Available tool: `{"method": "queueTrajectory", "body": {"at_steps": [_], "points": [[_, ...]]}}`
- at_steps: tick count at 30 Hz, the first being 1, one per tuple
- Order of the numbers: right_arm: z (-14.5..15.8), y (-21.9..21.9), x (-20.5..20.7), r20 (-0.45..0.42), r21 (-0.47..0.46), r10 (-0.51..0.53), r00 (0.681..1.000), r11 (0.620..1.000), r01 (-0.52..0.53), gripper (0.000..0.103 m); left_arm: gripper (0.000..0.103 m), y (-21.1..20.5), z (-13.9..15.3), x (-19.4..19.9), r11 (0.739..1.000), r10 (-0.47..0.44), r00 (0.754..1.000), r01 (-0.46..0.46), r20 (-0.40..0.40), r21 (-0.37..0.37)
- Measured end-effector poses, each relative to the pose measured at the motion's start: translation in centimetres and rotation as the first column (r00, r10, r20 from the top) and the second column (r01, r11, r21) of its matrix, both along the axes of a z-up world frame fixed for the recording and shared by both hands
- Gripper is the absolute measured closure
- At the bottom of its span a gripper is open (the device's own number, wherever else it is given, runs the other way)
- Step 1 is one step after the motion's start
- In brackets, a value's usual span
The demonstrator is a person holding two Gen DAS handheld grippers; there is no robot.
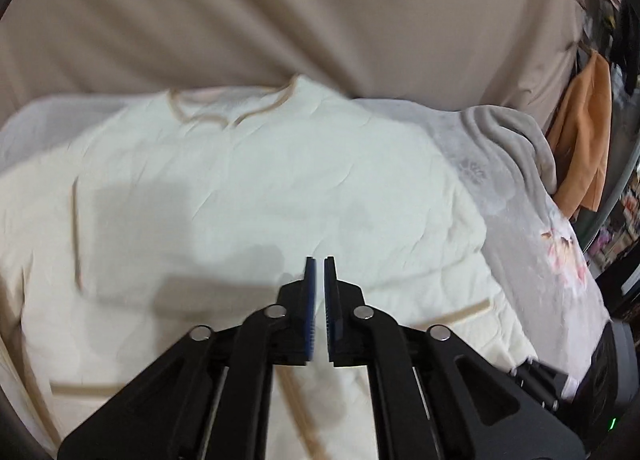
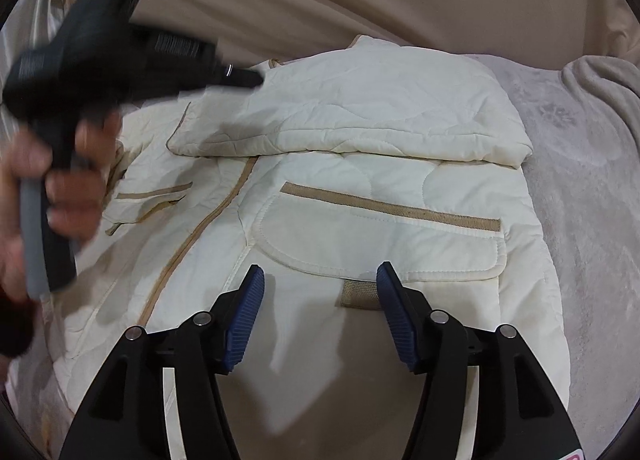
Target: Fold large clothes
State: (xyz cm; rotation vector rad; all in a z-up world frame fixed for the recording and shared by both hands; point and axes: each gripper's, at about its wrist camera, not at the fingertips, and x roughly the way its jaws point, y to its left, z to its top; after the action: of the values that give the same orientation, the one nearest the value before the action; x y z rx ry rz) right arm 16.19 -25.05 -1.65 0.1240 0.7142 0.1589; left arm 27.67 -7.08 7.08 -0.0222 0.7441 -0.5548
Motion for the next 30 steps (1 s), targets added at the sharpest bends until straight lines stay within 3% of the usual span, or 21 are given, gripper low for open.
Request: {"method": "queueTrajectory", "body": {"at_steps": [2, 5, 7, 10, 13, 15, 18, 19, 21, 22, 24, 27, 30], "points": [[0.0, 0.0, 0.0, 0.001, 0.008, 0.008, 1.0, 1.0, -0.008, 0.043, 0.06, 5.1, -0.5, -1.3, 0.998, 0.056, 0.998, -0.057, -0.027, -0.039], [0.0, 0.1, 0.0, 0.004, 0.006, 0.017, 1.0, 1.0, -0.017, 0.04, 0.043, 14.1, -0.3, -4.1, 0.973, 0.211, 0.977, -0.213, -0.032, -0.093], [0.0, 0.3, 0.0, 0.005, 0.002, 0.019, 1.0, 1.0, -0.019, 0.039, 0.037, 20.1, -0.6, -6.2, 0.937, 0.32, 0.944, -0.327, -0.074, -0.123], [0.0, 0.5, -0.1, 0.009, -0.008, 0.017, 1.0, 1.0, -0.017, 0.039, 0.027, 28.9, -1.7, -9.5, 0.847, 0.483, 0.862, -0.504, -0.154, -0.167], [0.0, 0.7, 0.0, 0.011, -0.023, 0.014, 1.0, 1.0, -0.014, 0.039, 0.019, 34.3, -3.6, -10.1, 0.785, 0.551, 0.802, -0.592, -0.232, -0.183], [0.0, 0.8, 0.0, 0.012, -0.03, 0.012, 1.0, 0.999, -0.012, 0.039, 0.019, 36.0, -5.2, -9.1, 0.764, 0.533, 0.789, -0.604, -0.305, -0.226], [0.0, 0.9, 0.0, 0.013, -0.036, 0.008, 1.0, 0.999, -0.007, 0.039, 0.02, 36.9, -7.8, -6.7, 0.759, 0.429, 0.812, -0.561, -0.395, -0.329], [0.0, 0.8, 0.0, 0.013, -0.037, 0.006, 1.0, 0.999, -0.005, 0.039, 0.028, 36.8, -8.4, -6.0, 0.757, 0.414, 0.811, -0.559, -0.414, -0.338], [0.0, 0.8, 0.0, 0.013, -0.036, 0.001, 1.0, 0.999, 0.0, 0.039, 0.067, 37.0, -8.9, -4.7, 0.761, 0.382, 0.81, -0.549, -0.445, -0.346], [-0.1, 0.8, 0.0, 0.014, -0.036, 0.0, 1.0, 0.999, 0.001, 0.039, 0.097, 36.8, -8.5, -4.2, 0.77, 0.361, 0.817, -0.534, -0.45, -0.35], [-0.1, 0.8, -0.1, 0.013, -0.036, -0.003, 1.0, 0.999, 0.003, 0.039, 0.098, 35.8, -4.7, -3.7, 0.784, 0.378, 0.843, -0.512, -0.384, -0.352], [-0.1, 0.8, -0.1, 0.013, -0.038, -0.002, 1.0, 0.999, 0.003, 0.039, 0.098, 31.7, 4.5, -3.3, 0.853, 0.383, 0.912, -0.41, -0.147, -0.322], [-0.1, 0.7, 0.0, 0.015, -0.038, -0.001, 1.0, 0.999, 0.002, 0.039, 0.098, 24.4, 13.3, -2.3, 0.919, 0.294, 0.954, -0.267, 0.054, -0.29]]}}
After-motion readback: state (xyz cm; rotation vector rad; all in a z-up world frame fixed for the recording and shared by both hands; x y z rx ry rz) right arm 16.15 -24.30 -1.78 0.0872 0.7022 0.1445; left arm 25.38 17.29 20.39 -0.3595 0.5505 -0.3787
